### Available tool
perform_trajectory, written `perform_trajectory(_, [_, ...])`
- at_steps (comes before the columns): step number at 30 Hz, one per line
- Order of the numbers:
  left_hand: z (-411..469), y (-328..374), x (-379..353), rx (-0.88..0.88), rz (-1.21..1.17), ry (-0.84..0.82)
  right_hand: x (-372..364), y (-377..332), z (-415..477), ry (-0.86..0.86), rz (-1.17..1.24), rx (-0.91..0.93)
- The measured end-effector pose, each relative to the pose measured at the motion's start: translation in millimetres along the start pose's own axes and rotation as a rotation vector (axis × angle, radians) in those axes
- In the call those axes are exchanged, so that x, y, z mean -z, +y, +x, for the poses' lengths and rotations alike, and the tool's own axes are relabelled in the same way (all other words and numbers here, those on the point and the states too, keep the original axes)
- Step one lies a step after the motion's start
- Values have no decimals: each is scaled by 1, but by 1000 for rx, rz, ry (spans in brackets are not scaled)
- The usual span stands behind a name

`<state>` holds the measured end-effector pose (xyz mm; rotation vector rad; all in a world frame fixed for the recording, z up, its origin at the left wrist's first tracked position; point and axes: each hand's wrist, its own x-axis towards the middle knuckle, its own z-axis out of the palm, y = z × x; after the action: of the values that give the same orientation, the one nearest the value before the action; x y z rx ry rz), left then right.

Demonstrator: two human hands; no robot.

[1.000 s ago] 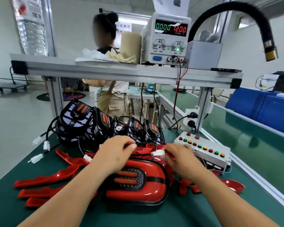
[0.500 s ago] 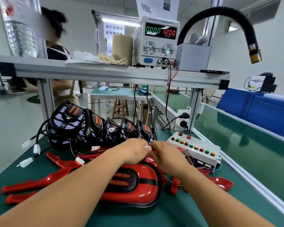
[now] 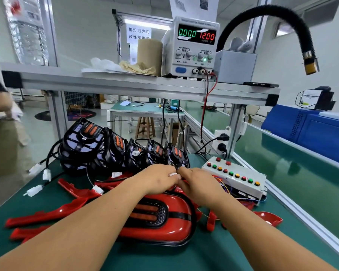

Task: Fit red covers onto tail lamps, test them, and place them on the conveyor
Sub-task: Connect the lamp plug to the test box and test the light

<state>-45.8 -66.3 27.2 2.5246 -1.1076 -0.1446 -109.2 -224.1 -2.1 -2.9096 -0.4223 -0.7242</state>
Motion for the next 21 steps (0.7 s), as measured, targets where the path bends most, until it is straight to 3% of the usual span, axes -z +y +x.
perform_trajectory(21, [6,-24,-12,17,-61,81,-8,10,4,-72,-2,88])
